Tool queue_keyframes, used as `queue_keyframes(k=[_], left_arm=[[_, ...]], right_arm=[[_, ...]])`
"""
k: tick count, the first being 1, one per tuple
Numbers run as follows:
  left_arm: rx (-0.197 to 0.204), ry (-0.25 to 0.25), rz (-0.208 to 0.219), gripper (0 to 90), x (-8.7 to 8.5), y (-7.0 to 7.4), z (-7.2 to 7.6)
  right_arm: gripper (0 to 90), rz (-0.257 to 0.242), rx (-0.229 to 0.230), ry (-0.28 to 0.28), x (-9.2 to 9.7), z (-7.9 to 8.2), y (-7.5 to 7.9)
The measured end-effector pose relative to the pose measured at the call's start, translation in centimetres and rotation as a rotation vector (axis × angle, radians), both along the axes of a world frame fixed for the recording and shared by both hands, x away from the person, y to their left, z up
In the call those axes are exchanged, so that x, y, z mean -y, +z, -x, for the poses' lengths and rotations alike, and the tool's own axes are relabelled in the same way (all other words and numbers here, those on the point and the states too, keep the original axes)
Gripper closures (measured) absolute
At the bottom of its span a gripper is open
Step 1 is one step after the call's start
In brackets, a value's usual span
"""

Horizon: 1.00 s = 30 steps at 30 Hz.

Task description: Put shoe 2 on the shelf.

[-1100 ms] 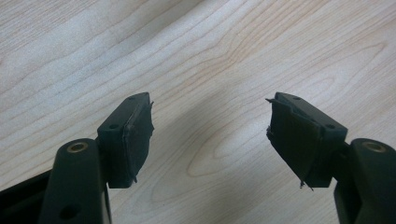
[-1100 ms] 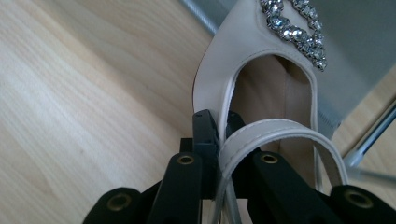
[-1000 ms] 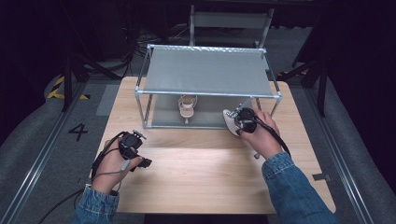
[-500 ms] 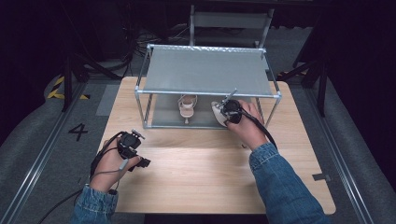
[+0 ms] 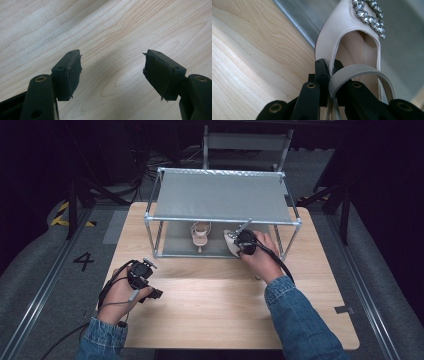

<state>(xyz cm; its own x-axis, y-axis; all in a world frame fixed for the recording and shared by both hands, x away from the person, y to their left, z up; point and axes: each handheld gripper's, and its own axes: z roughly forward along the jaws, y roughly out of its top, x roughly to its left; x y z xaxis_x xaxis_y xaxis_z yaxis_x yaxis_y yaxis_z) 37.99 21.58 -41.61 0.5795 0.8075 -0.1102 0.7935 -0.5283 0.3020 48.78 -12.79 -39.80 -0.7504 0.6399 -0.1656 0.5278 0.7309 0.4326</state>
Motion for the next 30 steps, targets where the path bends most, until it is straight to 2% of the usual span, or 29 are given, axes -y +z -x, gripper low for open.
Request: queue_keyframes(k=[3, 4, 6, 10, 12, 13, 19, 20, 21, 23, 26, 30], left_arm=[[-0.002, -0.003, 0.001, 30.4, 0.0, 0.0, 0.0], [-0.002, -0.004, 0.003, 30.3, 0.0, 0.0, 0.0], [-0.002, -0.005, 0.005, 30.3, -0.1, 0.0, -0.1], [0.004, 0.003, 0.005, 30.3, -0.6, 0.1, -0.1], [0.008, 0.006, 0.011, 30.3, -0.7, 0.1, -0.1], [0.005, 0.01, 0.014, 30.3, -0.8, 0.1, -0.1], [-0.005, 0.013, 0.015, 30.3, -0.8, -0.1, 0.0], [-0.001, 0.01, 0.014, 30.3, -0.8, -0.1, 0.0], [-0.001, 0.01, 0.014, 30.3, -0.8, -0.1, 0.0], [0.0, 0.011, 0.015, 30.3, -0.8, -0.1, 0.0], [-0.003, 0.003, 0.006, 30.3, -0.7, -0.1, -0.1], [0.0, -0.004, 0.008, 30.2, -0.4, 0.0, -0.1]], right_arm=[[85.7, -0.003, 0.008, 0.003, -0.5, -0.3, -0.5], [85.7, 0.012, 0.026, 0.002, -0.9, -0.6, -0.8], [85.7, 0.016, 0.029, 0.003, -1.0, -0.8, -0.8], [85.4, 0.022, 0.076, -0.003, -1.8, -1.5, -1.7], [85.4, 0.028, 0.074, -0.003, -2.0, -1.6, -1.9], [85.5, 0.013, 0.076, -0.005, -2.3, -1.8, -2.2], [84.2, 0.027, 0.108, -0.005, -2.8, -2.1, -2.6], [80.2, 0.033, 0.114, -0.003, -2.8, -2.2, -2.7], [65.3, 0.006, 0.137, 0.014, -2.8, -2.2, -2.8], [56.4, -0.008, 0.15, -0.003, -2.9, -2.0, -2.6], [49.9, -0.026, 0.149, -0.02, -2.5, -1.5, -2.0], [46.1, -0.041, 0.136, -0.037, -1.7, -0.7, -1.1]])
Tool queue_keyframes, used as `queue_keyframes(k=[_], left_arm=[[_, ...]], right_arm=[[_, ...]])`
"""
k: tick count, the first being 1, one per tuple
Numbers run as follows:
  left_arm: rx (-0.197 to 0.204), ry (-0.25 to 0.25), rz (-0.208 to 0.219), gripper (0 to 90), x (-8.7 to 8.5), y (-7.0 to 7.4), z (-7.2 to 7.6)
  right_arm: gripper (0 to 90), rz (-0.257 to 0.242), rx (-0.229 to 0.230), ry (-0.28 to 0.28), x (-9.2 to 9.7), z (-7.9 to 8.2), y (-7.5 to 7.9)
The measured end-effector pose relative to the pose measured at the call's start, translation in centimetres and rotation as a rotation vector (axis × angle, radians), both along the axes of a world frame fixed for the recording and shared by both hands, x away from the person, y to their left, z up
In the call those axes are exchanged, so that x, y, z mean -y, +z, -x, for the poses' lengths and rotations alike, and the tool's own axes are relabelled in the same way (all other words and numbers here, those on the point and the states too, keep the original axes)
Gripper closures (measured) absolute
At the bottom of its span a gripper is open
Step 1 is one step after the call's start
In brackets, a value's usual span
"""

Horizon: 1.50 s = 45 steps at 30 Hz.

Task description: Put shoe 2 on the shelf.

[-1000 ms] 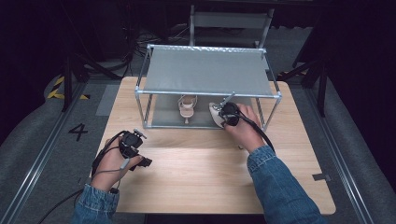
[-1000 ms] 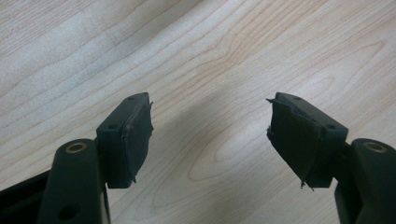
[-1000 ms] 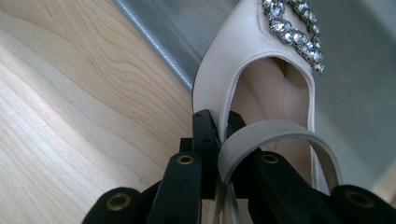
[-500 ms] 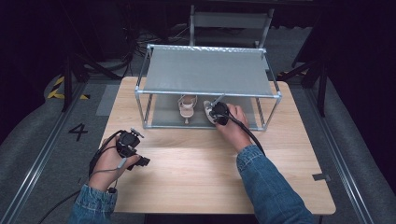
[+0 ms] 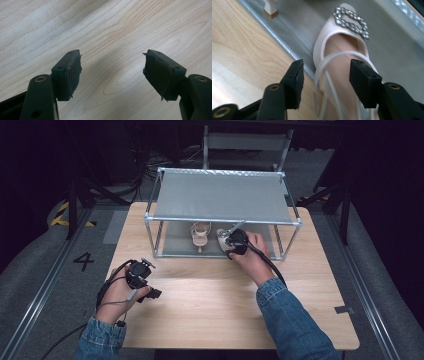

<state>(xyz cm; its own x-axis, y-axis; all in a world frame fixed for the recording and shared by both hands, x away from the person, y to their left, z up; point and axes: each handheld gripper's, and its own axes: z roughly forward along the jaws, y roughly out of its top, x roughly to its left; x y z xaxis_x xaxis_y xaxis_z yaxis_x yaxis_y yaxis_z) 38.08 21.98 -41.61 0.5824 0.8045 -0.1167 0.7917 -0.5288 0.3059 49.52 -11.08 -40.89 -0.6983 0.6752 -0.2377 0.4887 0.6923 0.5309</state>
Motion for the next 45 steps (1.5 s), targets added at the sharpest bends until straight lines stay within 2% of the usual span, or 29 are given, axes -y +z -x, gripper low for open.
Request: queue_keyframes(k=[1, 2, 3, 4, 5, 6, 7, 9, 18, 20, 27, 32, 33, 35, 36, 37, 39, 41, 43, 45], left_arm=[[0.0, 0.0, 0.0, 30.2, 0.0, 0.0, 0.0], [0.0, -0.004, -0.01, 30.2, 0.0, 0.1, 0.0], [-0.006, -0.002, 0.0, 30.2, 0.2, 0.0, 0.0], [-0.006, -0.008, -0.002, 30.2, 0.3, 0.0, 0.0], [-0.006, -0.008, -0.002, 30.2, 0.3, 0.0, 0.0], [-0.006, -0.007, -0.002, 30.2, 0.4, 0.0, 0.0], [-0.012, -0.008, -0.002, 30.2, 0.4, 0.0, 0.1], [-0.014, -0.01, -0.002, 30.2, 0.5, 0.0, 0.1], [-0.015, -0.013, -0.005, 30.1, 0.5, 0.0, 0.0], [-0.01, -0.014, -0.008, 30.2, 0.5, 0.1, 0.0], [-0.008, -0.016, -0.009, 30.1, 0.7, 0.1, 0.0], [-0.014, -0.013, -0.008, 30.1, 0.8, 0.1, 0.0], [-0.014, -0.013, -0.008, 30.1, 0.8, 0.1, 0.0], [-0.018, -0.017, -0.008, 30.1, 0.9, 0.1, 0.0], [-0.018, -0.017, -0.008, 30.1, 0.9, 0.1, 0.0], [-0.015, -0.021, -0.012, 30.1, 0.9, 0.1, 0.0], [-0.011, -0.022, -0.019, 30.1, 0.8, 0.1, 0.0], [-0.019, -0.007, -0.005, 30.1, 0.7, -0.1, 0.1], [-0.013, -0.019, -0.025, 30.1, 0.5, 0.0, 0.1], [-0.018, -0.012, -0.012, 30.1, 0.4, -0.1, 0.1]], right_arm=[[46.1, 0.0, 0.0, 0.0, 0.0, 0.0, 0.0], [45.3, 0.005, -0.014, -0.025, 0.5, 0.7, 0.7], [45.3, 0.005, -0.014, -0.025, 0.5, 0.7, 0.7], [44.3, -0.025, -0.001, -0.034, 1.1, 1.5, 1.3], [44.3, -0.025, -0.001, -0.034, 1.1, 1.5, 1.3], [43.0, -0.053, 0.007, -0.036, 1.8, 2.4, 2.0], [43.0, -0.053, 0.007, -0.036, 1.8, 2.4, 2.0], [42.7, -0.08, 0.016, -0.043, 3.0, 3.5, 2.8], [42.5, -0.16, -0.03, -0.08, 6.8, 6.7, 4.5], [43.3, -0.158, -0.05, -0.098, 7.7, 7.3, 4.5], [47.3, -0.133, -0.107, -0.14, 10.0, 8.3, 3.4], [50.4, -0.093, -0.17, -0.137, 10.1, 8.0, 1.3], [50.4, -0.093, -0.17, -0.137, 10.1, 8.0, 1.3], [53.8, -0.098, -0.182, -0.123, 9.7, 7.6, 0.0], [53.8, -0.098, -0.182, -0.123, 9.7, 7.6, 0.0], [55.4, -0.094, -0.182, -0.122, 9.4, 7.2, -0.6], [56.5, -0.092, -0.177, -0.121, 9.3, 7.0, -0.8], [58.2, -0.107, -0.176, -0.117, 9.0, 6.5, -1.5], [58.2, -0.112, -0.182, -0.116, 8.9, 6.4, -1.7], [56.1, -0.129, -0.182, -0.11, 8.6, 6.1, -2.2]])
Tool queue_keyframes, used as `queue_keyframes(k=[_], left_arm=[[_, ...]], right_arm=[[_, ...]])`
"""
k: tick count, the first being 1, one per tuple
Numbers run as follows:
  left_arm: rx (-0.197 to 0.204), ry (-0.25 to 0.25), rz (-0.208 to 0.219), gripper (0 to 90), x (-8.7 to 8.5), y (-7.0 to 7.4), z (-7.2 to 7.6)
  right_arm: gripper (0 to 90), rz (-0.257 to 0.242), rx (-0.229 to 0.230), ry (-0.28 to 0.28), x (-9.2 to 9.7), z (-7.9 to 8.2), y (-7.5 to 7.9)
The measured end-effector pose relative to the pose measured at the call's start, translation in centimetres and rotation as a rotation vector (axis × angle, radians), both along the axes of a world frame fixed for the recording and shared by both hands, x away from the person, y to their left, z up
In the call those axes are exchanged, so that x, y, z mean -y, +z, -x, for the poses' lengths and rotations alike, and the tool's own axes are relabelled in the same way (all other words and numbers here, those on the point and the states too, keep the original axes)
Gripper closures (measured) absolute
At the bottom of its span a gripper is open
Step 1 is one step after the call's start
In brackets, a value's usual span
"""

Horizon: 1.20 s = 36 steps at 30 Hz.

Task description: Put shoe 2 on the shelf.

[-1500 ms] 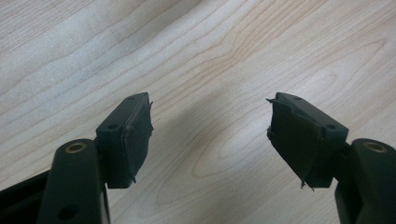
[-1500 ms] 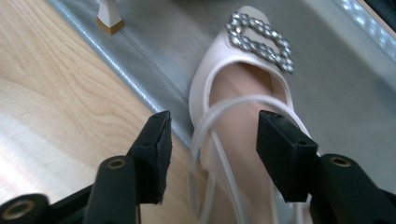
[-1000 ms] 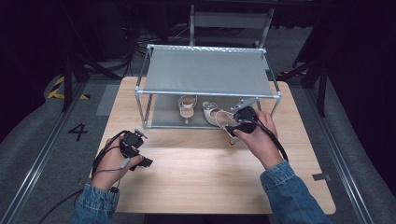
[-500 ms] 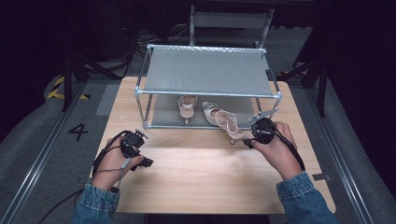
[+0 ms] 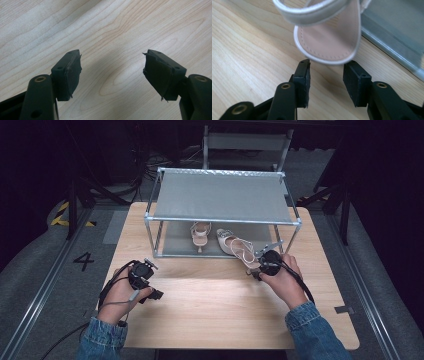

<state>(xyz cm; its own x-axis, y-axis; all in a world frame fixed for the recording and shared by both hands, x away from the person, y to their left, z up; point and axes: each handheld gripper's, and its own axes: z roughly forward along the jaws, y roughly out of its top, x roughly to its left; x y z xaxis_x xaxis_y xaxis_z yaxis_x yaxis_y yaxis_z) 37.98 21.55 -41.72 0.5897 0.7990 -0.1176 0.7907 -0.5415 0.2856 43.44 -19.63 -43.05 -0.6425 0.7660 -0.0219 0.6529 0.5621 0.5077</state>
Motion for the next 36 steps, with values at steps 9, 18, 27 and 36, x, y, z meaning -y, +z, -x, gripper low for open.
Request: queue_keyframes(k=[9, 18, 27, 36], left_arm=[[0.001, -0.007, -0.005, 30.0, 0.1, 0.0, -0.1], [-0.002, 0.001, 0.002, 29.9, 0.1, 0.0, 0.0], [-0.001, 0.0, 0.003, 29.9, -0.1, -0.1, 0.0], [-0.008, 0.007, 0.005, 29.9, -0.4, -0.3, 0.2]], right_arm=[[64.2, -0.095, 0.047, -0.036, -1.2, -0.4, 0.6], [66.9, -0.125, 0.027, -0.048, -2.9, -1.0, 0.8], [67.0, -0.131, 0.032, -0.03, -5.1, -2.2, 1.2], [69.9, -0.081, 0.064, -0.006, -7.0, -4.4, 1.0]])
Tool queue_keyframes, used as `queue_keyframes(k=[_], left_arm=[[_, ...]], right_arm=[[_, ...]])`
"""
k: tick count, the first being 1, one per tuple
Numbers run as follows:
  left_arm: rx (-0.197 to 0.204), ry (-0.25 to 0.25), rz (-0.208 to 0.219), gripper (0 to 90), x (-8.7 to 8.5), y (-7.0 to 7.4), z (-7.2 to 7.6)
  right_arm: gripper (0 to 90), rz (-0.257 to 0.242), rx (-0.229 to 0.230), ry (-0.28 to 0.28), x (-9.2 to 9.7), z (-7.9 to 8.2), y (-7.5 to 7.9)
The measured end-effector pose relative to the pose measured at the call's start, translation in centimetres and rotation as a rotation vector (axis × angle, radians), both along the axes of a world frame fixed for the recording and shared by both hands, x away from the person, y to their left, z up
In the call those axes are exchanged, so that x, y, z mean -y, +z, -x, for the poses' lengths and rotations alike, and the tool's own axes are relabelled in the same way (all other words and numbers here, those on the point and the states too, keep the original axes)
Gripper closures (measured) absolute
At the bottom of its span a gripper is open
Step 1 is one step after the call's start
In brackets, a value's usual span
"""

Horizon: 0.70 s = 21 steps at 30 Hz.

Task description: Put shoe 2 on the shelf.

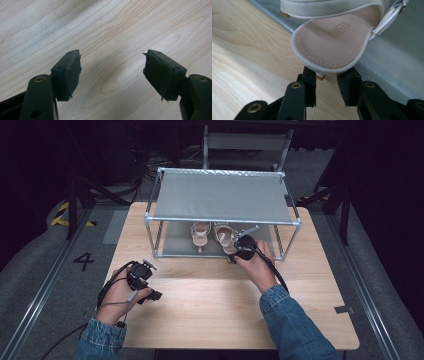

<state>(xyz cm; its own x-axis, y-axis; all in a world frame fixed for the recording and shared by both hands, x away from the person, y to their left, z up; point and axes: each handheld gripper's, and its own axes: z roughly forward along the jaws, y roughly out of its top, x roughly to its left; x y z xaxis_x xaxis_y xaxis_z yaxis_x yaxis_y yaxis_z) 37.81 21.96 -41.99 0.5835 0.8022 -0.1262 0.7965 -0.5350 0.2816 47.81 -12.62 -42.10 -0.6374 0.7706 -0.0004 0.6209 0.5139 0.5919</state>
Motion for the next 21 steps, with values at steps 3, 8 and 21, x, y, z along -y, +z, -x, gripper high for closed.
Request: queue_keyframes(k=[3, 8, 21], left_arm=[[0.008, -0.002, -0.005, 29.9, -0.3, 0.0, 0.0], [-0.001, 0.009, 0.001, 29.8, -0.5, -0.1, 0.3], [-0.001, 0.011, -0.005, 29.9, -1.0, -0.2, 0.6]], right_arm=[[70.9, 0.003, 0.003, 0.005, -0.6, -0.5, -0.2], [75.3, 0.001, 0.041, 0.026, -1.6, -1.2, -0.4], [76.4, 0.002, 0.09, 0.023, -3.3, -2.3, -1.2]])
